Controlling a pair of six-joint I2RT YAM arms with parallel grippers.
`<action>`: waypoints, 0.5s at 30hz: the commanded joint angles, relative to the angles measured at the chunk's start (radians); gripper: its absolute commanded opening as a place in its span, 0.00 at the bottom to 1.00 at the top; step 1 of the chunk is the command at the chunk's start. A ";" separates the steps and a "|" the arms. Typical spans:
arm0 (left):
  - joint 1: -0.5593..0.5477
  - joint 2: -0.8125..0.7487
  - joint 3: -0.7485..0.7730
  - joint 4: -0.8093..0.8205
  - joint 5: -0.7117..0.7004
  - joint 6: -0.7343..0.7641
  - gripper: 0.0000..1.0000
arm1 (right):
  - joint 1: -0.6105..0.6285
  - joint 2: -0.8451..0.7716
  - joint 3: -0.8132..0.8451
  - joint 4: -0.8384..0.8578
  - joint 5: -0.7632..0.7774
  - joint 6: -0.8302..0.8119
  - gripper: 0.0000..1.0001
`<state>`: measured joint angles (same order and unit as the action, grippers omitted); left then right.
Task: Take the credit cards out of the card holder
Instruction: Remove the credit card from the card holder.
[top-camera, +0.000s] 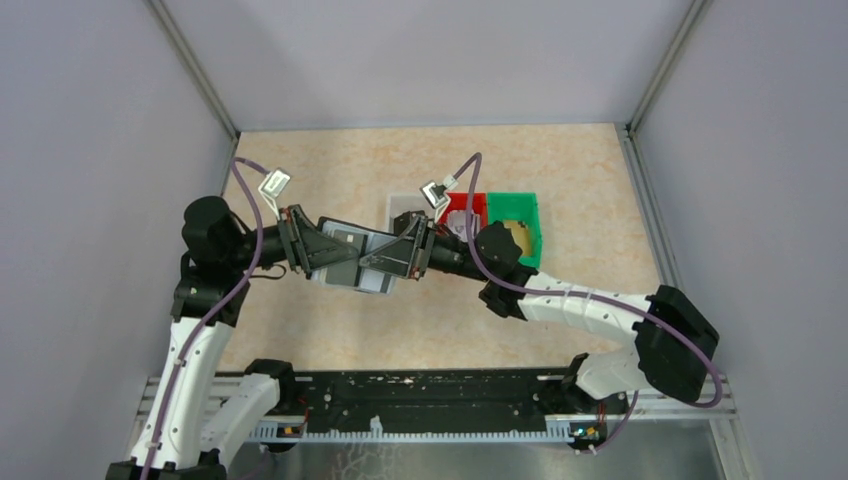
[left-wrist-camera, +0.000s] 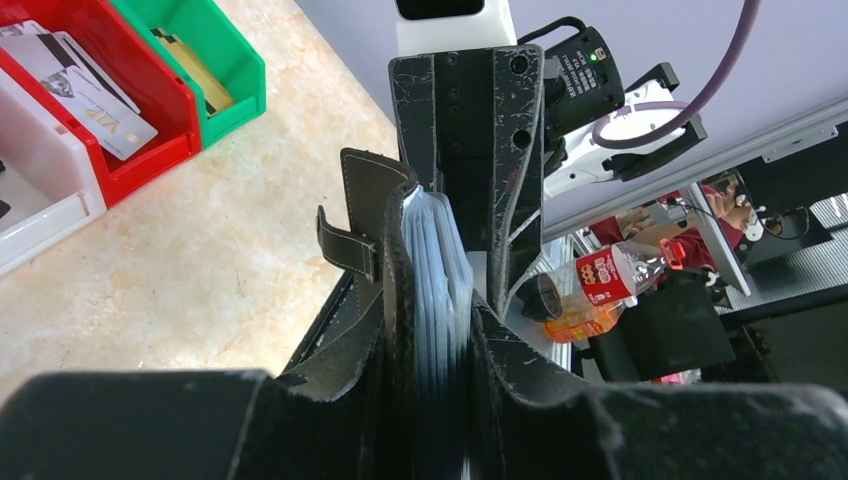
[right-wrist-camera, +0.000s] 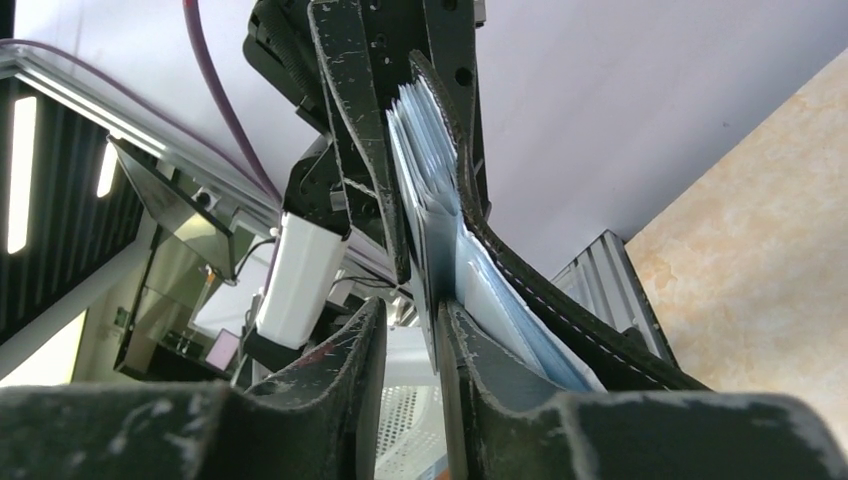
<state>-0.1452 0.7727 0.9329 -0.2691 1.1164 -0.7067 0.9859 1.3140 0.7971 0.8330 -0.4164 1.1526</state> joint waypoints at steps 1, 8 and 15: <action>-0.005 -0.004 0.029 0.038 0.015 -0.010 0.19 | 0.005 0.031 0.067 0.015 -0.001 -0.009 0.22; -0.005 0.007 0.045 0.030 0.003 -0.006 0.21 | 0.005 0.044 0.069 0.034 -0.001 0.003 0.01; -0.005 0.027 0.068 -0.007 0.013 -0.007 0.27 | 0.005 0.016 0.014 0.056 0.038 0.010 0.00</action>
<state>-0.1394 0.7853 0.9466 -0.2810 1.1046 -0.7059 0.9775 1.3392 0.8066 0.8303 -0.4110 1.1564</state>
